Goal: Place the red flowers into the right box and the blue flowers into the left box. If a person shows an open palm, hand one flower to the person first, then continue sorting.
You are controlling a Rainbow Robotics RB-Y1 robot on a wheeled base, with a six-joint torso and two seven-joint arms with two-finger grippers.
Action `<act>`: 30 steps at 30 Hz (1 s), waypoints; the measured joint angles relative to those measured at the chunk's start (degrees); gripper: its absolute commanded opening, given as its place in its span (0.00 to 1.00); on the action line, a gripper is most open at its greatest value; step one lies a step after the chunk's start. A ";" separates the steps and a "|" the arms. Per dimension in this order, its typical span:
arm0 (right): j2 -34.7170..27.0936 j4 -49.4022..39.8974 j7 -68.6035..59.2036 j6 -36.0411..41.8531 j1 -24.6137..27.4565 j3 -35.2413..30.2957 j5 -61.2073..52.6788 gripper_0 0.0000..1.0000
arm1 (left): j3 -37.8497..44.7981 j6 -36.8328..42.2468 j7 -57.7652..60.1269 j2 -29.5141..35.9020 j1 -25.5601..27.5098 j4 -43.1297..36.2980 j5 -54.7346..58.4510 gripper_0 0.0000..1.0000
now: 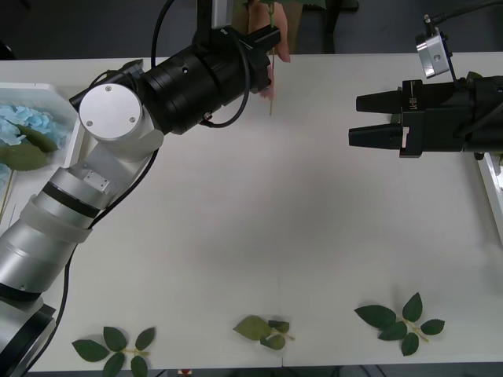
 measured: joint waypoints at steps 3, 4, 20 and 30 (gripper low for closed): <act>0.00 0.00 0.08 -0.03 0.00 0.00 -0.04 0.93 | 0.00 -0.03 0.00 0.00 0.00 0.06 0.00 0.00; 0.00 0.00 0.09 -0.04 0.00 0.00 -0.06 0.92 | 0.00 -0.03 0.00 0.00 0.00 0.07 0.00 0.00; 0.00 0.00 0.33 -0.33 0.00 0.00 -0.51 0.93 | 0.00 -0.03 0.00 0.00 0.00 0.14 0.14 0.38; 0.00 0.00 0.37 -0.33 0.00 0.00 -0.70 0.92 | 0.00 -0.03 0.00 0.00 0.00 0.17 1.56 1.00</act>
